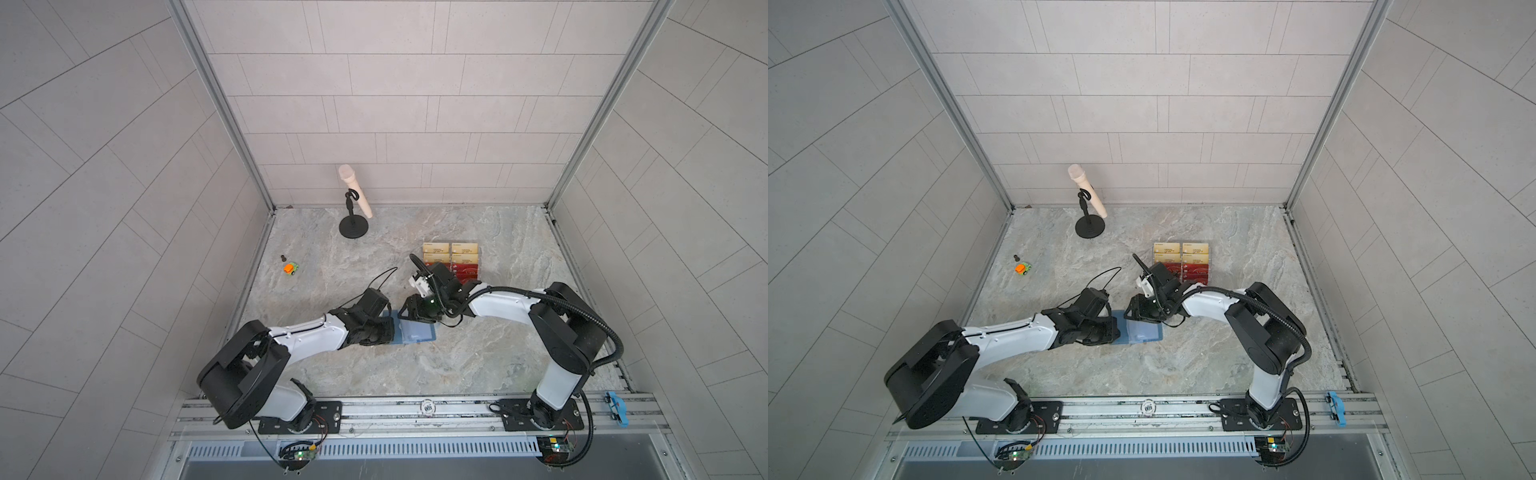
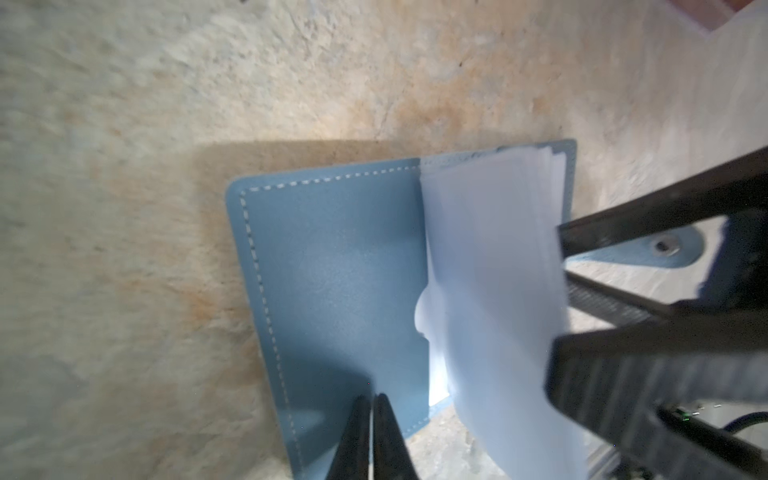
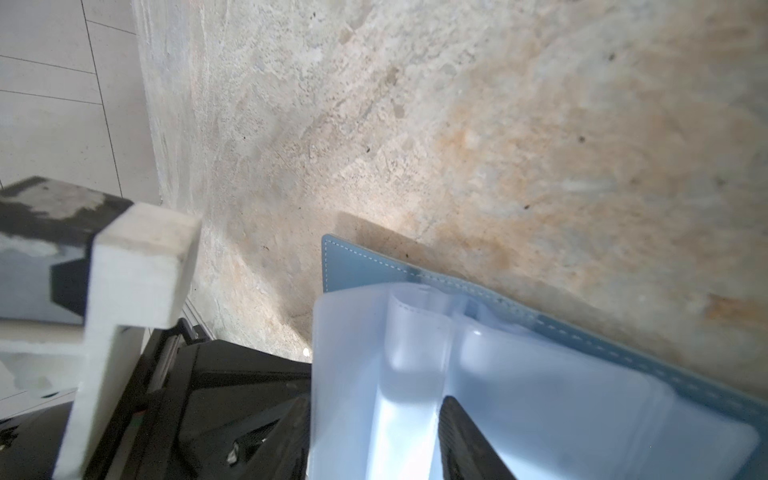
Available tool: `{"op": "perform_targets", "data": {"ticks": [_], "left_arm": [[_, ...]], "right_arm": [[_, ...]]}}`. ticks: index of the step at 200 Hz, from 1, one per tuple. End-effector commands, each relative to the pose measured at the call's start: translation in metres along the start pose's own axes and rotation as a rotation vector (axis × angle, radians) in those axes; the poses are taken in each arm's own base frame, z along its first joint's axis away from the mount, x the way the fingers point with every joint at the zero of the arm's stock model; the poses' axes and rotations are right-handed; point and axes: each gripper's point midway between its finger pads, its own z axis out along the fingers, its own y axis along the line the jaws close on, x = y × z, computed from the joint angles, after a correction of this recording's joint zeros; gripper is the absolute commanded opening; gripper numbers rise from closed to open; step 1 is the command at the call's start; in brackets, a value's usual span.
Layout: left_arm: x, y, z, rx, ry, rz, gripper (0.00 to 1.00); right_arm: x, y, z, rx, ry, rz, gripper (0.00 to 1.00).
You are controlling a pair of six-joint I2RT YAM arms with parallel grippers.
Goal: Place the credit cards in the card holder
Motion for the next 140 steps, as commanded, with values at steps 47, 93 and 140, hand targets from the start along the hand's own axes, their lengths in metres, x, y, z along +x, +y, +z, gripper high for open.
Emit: {"op": "perform_targets", "data": {"ticks": [47, 93, 140], "left_arm": [[0.000, 0.008, -0.017, 0.018, -0.024, -0.006, 0.28], [0.003, 0.023, -0.013, -0.056, -0.008, 0.003, 0.20], [0.003, 0.025, -0.013, -0.077, -0.002, 0.021, 0.16]], "right_arm": [[-0.002, -0.002, -0.011, 0.041, -0.048, -0.015, 0.53], [0.004, -0.025, -0.035, 0.220, -0.053, -0.086, 0.58], [0.012, -0.033, -0.033, 0.230, -0.033, -0.081, 0.61]]}}
